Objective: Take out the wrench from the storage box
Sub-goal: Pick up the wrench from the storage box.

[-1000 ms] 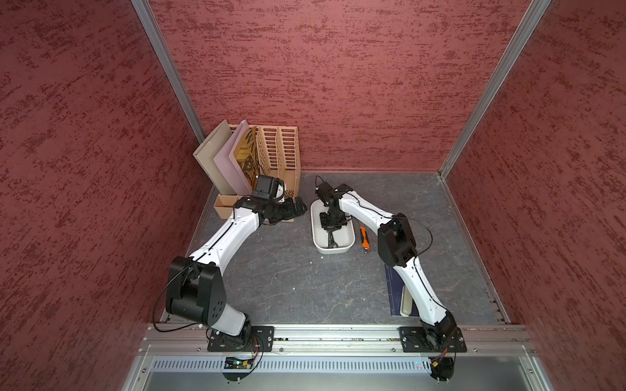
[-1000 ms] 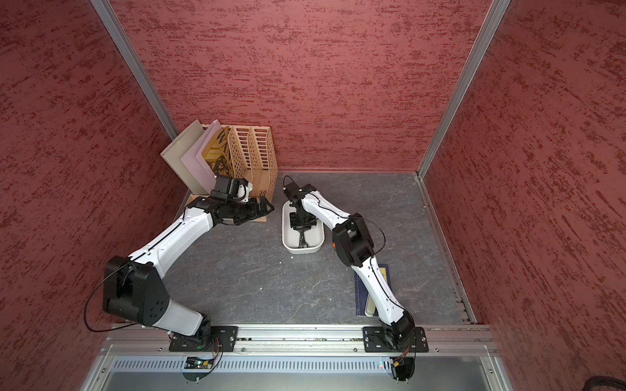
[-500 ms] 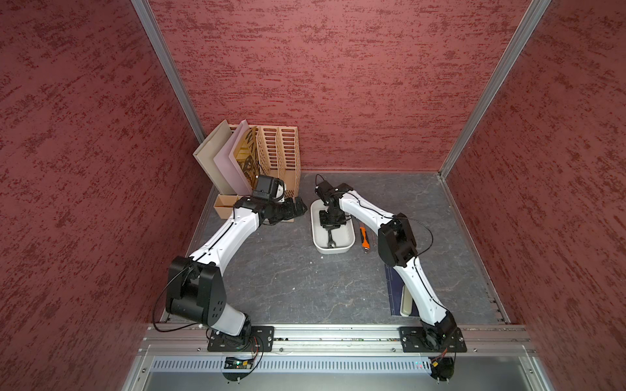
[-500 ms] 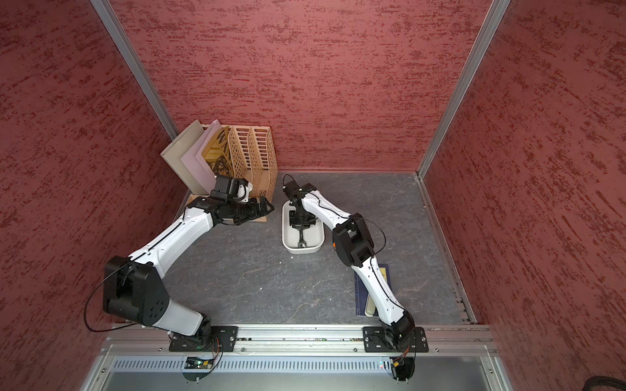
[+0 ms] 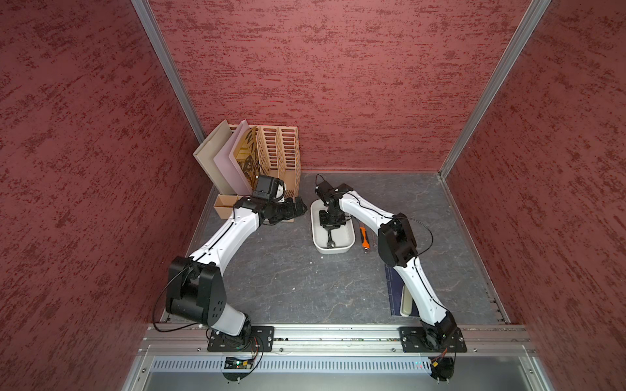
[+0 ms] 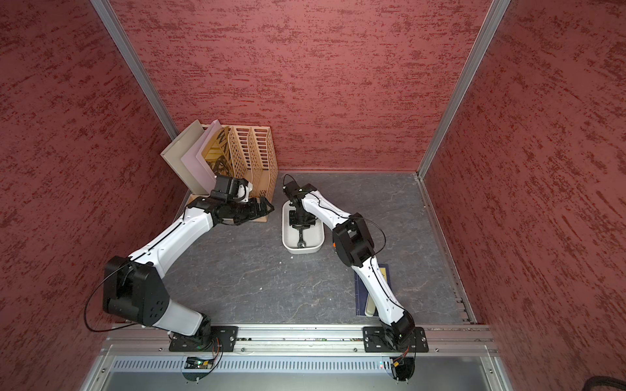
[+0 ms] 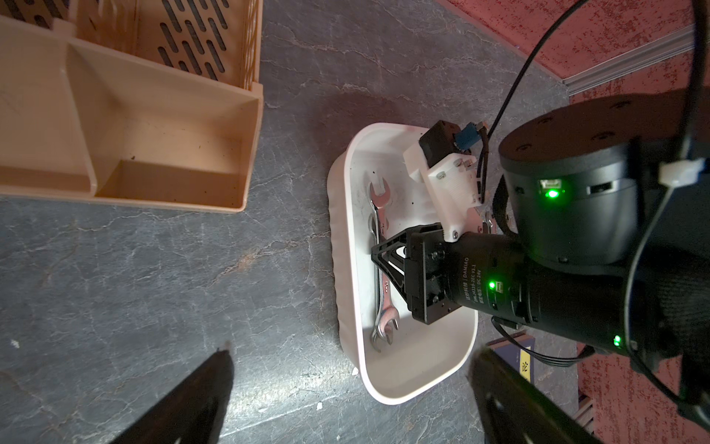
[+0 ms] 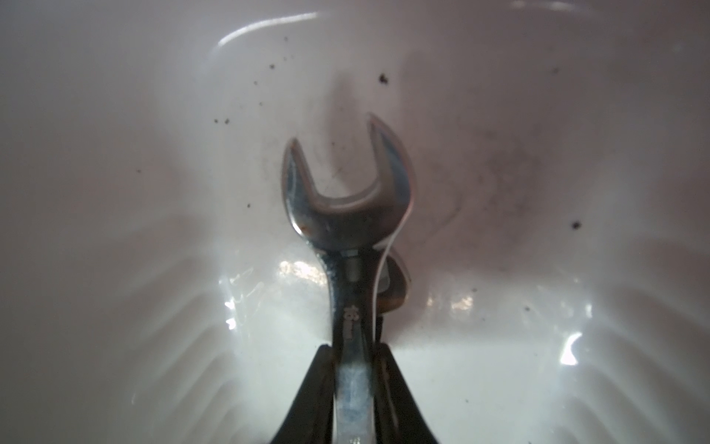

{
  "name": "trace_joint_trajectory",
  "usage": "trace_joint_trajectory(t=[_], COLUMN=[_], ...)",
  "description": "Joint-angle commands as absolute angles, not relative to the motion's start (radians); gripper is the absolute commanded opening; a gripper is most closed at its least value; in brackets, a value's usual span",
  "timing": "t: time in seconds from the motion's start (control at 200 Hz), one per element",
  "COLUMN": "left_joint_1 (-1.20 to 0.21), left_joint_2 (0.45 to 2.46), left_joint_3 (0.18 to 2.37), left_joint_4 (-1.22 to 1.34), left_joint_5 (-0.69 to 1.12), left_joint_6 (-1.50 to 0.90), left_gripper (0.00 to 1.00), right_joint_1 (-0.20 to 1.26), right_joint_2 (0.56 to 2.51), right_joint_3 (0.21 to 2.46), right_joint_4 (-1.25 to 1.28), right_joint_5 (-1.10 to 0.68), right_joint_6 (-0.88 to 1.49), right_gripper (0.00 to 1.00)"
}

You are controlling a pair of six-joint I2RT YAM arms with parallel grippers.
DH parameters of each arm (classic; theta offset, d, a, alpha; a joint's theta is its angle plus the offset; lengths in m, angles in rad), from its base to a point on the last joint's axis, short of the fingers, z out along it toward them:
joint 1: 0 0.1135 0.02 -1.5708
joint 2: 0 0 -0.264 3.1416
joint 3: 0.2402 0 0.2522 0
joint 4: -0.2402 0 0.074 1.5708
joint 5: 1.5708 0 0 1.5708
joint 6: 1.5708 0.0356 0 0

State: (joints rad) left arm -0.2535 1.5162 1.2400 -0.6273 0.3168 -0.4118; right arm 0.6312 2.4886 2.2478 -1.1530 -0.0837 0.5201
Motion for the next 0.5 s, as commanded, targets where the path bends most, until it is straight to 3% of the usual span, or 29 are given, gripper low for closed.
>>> trace_joint_trajectory(t=[0.0, 0.491], left_joint_1=[-0.258, -0.259], left_joint_2=[1.490, 1.493], left_joint_3=[1.233, 1.235], left_joint_4=[-0.615, -0.617], left_joint_5=[0.330, 0.330], left_joint_6=[-0.407, -0.405], left_gripper=[1.00, 1.00], right_joint_1=[0.632, 0.647], right_joint_2=[2.454, 2.411], right_joint_3=[2.237, 2.176], right_joint_4=[-1.146, -1.189], right_joint_5=[-0.053, -0.079], right_joint_6=[0.517, 0.508], right_gripper=[0.23, 0.30])
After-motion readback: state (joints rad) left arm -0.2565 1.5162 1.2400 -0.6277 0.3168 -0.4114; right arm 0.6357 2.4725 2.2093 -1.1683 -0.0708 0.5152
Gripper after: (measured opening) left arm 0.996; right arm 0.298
